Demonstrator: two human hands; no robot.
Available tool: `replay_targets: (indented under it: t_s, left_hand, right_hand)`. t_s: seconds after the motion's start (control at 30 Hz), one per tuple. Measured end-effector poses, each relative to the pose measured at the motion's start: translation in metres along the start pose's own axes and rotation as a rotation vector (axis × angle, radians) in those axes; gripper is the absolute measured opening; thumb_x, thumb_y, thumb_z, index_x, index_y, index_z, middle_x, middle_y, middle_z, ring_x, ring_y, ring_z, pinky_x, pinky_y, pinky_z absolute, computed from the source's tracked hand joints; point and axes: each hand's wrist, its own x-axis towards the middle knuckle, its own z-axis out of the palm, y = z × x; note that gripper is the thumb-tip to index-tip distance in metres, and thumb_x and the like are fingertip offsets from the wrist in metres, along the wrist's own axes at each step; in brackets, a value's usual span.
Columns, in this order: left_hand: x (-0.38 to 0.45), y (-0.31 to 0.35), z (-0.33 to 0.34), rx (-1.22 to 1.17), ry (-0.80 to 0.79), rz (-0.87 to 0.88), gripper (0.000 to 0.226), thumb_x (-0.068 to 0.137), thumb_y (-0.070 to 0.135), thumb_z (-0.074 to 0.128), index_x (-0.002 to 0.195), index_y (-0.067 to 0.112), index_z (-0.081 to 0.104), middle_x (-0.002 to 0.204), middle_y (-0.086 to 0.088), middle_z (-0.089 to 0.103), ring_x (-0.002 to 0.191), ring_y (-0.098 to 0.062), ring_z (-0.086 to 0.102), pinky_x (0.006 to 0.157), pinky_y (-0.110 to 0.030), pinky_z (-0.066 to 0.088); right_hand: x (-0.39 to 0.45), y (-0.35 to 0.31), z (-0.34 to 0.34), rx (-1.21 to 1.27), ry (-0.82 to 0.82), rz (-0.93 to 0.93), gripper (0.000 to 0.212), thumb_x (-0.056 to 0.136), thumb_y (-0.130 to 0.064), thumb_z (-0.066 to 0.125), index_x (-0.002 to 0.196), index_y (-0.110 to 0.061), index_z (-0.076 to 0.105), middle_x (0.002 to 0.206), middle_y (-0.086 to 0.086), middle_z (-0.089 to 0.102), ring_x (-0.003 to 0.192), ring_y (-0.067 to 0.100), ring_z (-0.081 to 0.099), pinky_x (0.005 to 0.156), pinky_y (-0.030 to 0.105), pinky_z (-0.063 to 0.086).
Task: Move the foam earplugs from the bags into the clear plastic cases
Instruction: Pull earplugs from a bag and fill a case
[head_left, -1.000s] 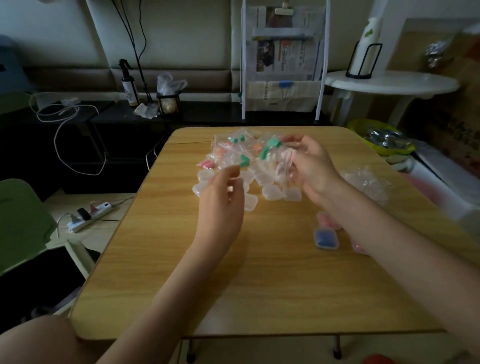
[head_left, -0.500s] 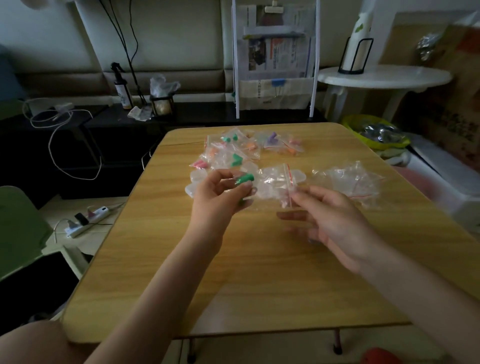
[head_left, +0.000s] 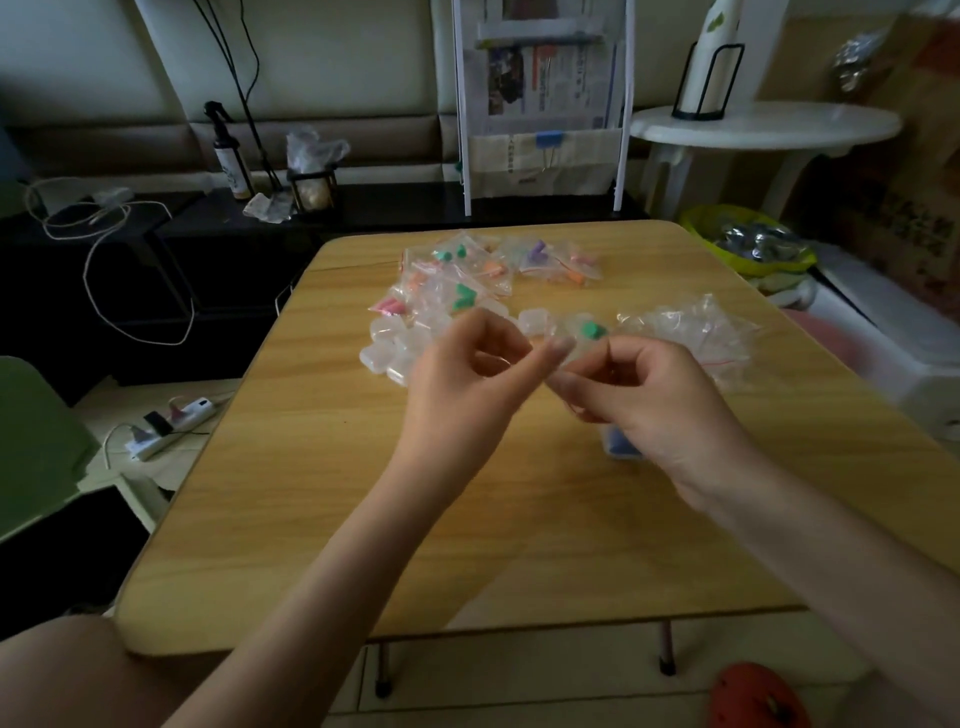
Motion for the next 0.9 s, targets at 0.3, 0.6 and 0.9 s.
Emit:
replay_targets:
  t_s: [0.3, 0.6, 0.9]
  left_hand:
    - [0.003, -0.008, -0.005, -0.438, -0.135, -0.32, 0.009, 0.083, 0.012, 0.067, 0.083, 0.003, 0.065, 0.071, -0.005, 0.068, 0.069, -0.013, 0.066, 0.065, -0.02, 0.055]
    - [-0.002, -0.001, 0.007, -0.217, -0.209, -0.186, 0.017, 0.096, 0.013, 0.049, 0.083, 0.006, 0.056, 0.065, 0.001, 0.058, 0.06, -0.008, 0.058, 0.058, -0.021, 0.05]
    - [-0.012, -0.011, 0.02, 0.053, -0.089, 0.038, 0.026, 0.098, 0.013, 0.041, 0.075, 0.0, 0.047, 0.061, -0.005, 0.051, 0.055, -0.017, 0.048, 0.053, -0.038, 0.042]
  right_hand:
    - [0.001, -0.001, 0.004, 0.09, -0.128, 0.041, 0.015, 0.089, -0.014, 0.063, 0.08, -0.009, 0.052, 0.067, 0.0, 0.061, 0.06, 0.003, 0.059, 0.05, 0.013, 0.045]
    - [-0.001, 0.008, 0.017, -0.084, -0.125, -0.034, 0.02, 0.1, -0.022, 0.041, 0.08, -0.018, 0.043, 0.059, -0.007, 0.05, 0.054, 0.014, 0.05, 0.053, 0.036, 0.044]
    - [-0.007, 0.02, 0.029, -0.15, 0.006, -0.249, 0.027, 0.102, -0.016, 0.038, 0.075, -0.011, 0.042, 0.052, -0.011, 0.045, 0.048, 0.005, 0.041, 0.049, 0.022, 0.031]
